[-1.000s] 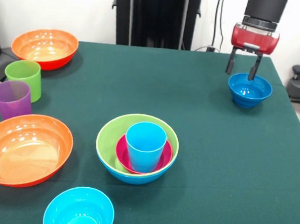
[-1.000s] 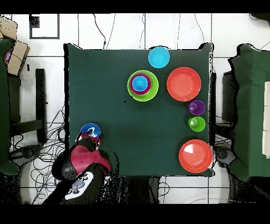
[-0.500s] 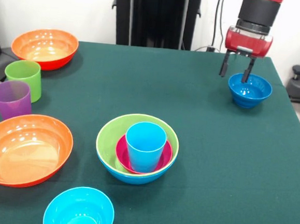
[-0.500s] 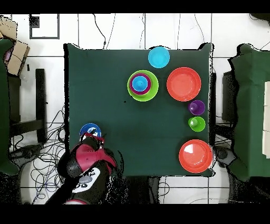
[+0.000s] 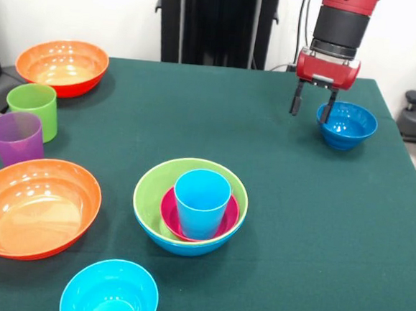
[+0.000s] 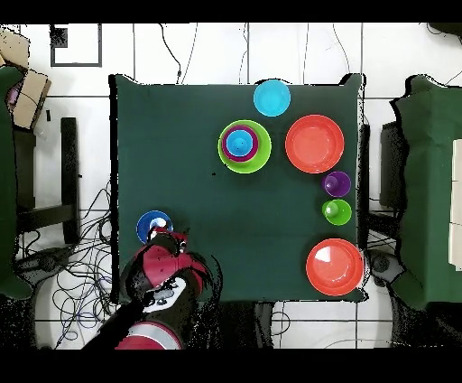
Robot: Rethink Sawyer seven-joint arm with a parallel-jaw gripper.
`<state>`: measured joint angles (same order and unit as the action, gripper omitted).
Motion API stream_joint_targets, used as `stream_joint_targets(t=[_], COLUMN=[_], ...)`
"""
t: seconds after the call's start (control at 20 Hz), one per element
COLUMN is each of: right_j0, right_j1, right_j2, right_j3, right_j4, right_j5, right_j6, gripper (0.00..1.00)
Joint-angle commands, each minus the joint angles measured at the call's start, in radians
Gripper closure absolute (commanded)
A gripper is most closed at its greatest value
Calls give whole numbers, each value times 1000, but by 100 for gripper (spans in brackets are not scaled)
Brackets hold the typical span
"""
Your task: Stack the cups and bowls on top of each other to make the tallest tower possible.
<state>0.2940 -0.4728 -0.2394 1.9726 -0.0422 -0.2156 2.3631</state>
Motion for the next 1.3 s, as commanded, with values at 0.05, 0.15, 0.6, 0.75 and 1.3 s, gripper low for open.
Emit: stream_joint_targets(t=[0.05,0.15,0.6,0.75,1.3], right_j0=[-7,1,36,45,43], right_j1=[30,36,22,-2,-57], right_j2=[120,113,98,101,93], right_j3=[-32,-43,-52,-34,-8], right_j4=[-38,-34,-18,-15,-35], right_j5=[-18,-12,25,41,80], right_j6=[82,74,63,70,51], gripper=[0,0,0,0,0])
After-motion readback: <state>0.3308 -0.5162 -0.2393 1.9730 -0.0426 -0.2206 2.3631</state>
